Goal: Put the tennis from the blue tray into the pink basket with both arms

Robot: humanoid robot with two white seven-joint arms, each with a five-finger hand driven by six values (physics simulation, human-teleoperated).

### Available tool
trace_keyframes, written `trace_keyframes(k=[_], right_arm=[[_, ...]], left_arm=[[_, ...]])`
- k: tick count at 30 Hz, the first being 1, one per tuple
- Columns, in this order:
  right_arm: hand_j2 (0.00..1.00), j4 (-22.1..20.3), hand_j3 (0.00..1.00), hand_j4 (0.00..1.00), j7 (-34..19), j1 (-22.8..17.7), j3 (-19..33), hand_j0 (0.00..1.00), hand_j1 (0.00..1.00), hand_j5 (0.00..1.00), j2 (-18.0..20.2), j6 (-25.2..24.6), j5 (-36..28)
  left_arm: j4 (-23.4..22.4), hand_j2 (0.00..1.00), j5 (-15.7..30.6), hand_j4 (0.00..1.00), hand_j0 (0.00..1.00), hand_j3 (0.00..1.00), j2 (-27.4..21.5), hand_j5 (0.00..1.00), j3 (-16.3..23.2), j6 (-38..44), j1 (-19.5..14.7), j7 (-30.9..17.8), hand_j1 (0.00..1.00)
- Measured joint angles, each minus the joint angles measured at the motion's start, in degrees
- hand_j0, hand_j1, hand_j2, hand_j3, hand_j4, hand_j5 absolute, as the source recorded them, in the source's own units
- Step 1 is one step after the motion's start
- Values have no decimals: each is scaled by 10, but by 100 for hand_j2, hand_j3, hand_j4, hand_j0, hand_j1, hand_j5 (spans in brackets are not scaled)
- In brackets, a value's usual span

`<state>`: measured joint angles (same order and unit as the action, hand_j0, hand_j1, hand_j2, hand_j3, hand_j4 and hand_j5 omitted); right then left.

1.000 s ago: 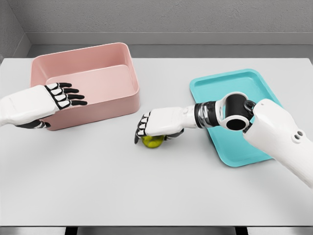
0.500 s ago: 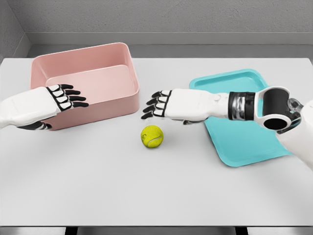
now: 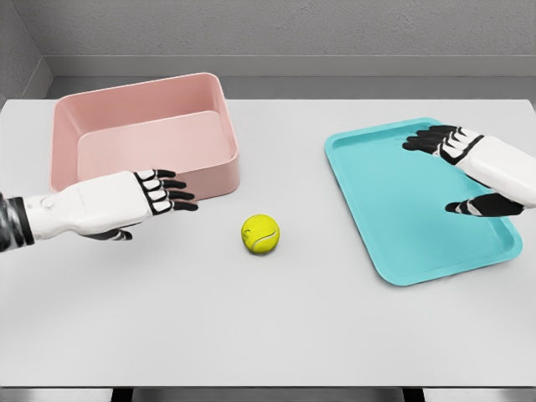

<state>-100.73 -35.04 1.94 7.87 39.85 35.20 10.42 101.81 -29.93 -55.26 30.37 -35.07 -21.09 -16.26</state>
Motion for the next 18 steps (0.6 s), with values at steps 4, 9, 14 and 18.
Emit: trace_keyframes(k=[4,9,14,18], right_arm=[[100,-1,100,100,0,-9,23,100,100,100,-25,0,-7],[100,1,100,100,0,-10,32,100,100,100,-36,0,-10],[100,1,100,100,0,-10,34,100,100,100,-38,0,-10],[100,2,100,100,0,-10,34,100,100,100,-38,0,-10]], left_arm=[[2,100,-5,100,100,100,19,100,16,0,-20,-7,100],[1,100,-19,100,100,100,45,100,46,0,-48,-10,100],[0,100,-28,100,100,100,68,100,81,0,-79,-11,100],[-3,100,-38,100,100,100,88,100,107,0,-100,-11,100]])
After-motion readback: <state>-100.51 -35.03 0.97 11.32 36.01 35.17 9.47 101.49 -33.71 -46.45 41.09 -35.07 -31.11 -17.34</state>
